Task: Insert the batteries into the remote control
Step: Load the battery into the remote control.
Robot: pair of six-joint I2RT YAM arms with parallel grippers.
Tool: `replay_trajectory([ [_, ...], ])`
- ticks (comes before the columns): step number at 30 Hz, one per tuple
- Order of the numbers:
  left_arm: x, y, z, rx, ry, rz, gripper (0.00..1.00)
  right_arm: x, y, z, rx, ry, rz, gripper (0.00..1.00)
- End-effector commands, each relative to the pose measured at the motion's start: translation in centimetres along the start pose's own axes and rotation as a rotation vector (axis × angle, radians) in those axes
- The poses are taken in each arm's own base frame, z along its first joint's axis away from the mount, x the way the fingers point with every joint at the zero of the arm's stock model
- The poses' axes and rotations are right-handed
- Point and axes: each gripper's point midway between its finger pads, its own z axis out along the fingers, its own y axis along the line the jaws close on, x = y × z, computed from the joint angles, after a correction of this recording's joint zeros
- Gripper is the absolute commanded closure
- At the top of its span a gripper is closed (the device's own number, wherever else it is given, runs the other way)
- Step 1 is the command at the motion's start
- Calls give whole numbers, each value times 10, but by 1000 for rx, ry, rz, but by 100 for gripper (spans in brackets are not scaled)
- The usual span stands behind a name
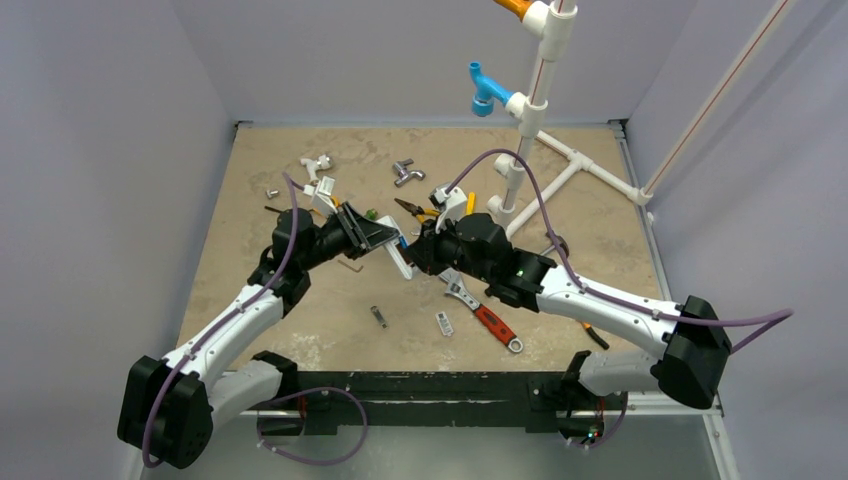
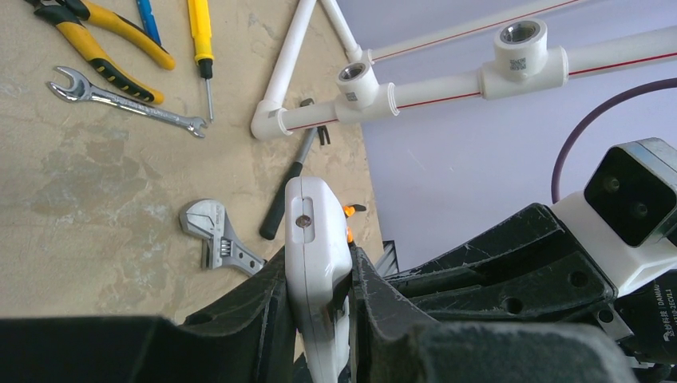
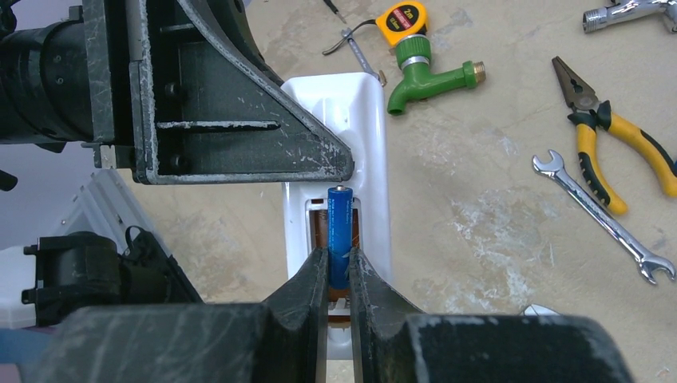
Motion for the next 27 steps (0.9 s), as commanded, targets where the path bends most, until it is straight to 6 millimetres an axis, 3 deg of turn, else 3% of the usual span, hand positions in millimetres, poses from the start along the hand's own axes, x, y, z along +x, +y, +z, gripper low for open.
replay_trajectory([
  [1, -7, -24, -3, 77, -24, 17, 100, -24, 11, -1, -17, -57, 7, 97],
  [27, -4, -23, -3, 98, -14, 10, 100, -25, 10, 0, 2, -70, -14, 78],
])
